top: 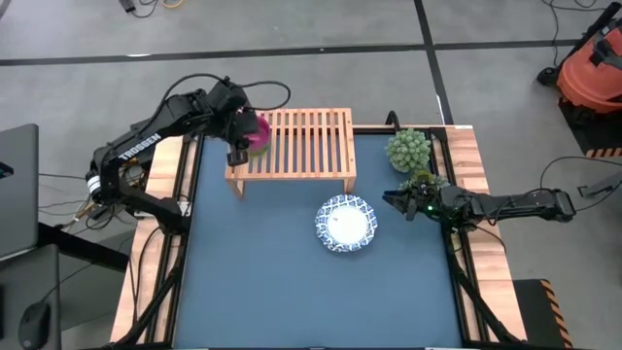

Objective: Place and stack bowls onto a shelf
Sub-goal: Put the blue patterned bowl on the shelf

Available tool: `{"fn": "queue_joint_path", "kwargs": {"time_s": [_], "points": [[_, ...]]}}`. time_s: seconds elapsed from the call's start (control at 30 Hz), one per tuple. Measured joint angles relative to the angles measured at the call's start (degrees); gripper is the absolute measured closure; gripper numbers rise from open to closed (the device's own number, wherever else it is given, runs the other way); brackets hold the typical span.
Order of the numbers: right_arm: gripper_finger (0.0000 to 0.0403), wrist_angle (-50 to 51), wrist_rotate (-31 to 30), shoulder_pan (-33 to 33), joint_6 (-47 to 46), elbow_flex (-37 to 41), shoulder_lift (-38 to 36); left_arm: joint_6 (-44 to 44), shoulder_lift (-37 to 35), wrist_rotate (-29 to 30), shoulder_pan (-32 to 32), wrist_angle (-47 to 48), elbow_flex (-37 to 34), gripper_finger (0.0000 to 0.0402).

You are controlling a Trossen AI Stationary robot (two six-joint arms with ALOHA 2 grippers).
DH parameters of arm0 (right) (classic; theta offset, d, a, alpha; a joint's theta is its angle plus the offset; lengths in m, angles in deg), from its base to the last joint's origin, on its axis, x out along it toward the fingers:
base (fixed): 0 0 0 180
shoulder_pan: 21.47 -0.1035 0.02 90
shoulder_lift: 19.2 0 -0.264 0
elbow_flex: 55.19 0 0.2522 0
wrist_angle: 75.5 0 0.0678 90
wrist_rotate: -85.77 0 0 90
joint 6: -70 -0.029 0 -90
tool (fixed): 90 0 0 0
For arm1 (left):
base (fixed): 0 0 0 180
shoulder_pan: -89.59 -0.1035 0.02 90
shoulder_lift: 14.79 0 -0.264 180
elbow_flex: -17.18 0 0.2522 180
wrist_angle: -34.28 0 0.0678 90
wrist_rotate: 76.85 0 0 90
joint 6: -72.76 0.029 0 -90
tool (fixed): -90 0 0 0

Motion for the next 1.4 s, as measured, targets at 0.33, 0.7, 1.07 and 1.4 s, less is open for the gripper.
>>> {"fn": "queue_joint_path", "kwargs": {"time_s": [0.33, 0.7, 1.07, 1.4], "points": [[0.0184, 0.0, 0.0, 0.0, 0.0, 0.0, 0.0, -9.8, 0.1, -13.8, 7.4, -3.6, 5.0, 0.0256], [0.0184, 0.0, 0.2, 0.0, 0.0, 0.0, 0.0, -9.3, 12.3, -3.7, 27.8, -17.1, 3.0, 0.0255], [0.0184, 0.1, 1.2, 0.0, 0.5, 0.0, 0.0, -1.0, 28.4, -8.8, 35.7, -30.9, 3.0, 0.0255], [0.0184, 0.3, 3.3, -0.2, 0.6, 0.0, 0.0, -0.6, 35.1, -17.1, 35.7, -41.5, 3.0, 0.0255]]}}
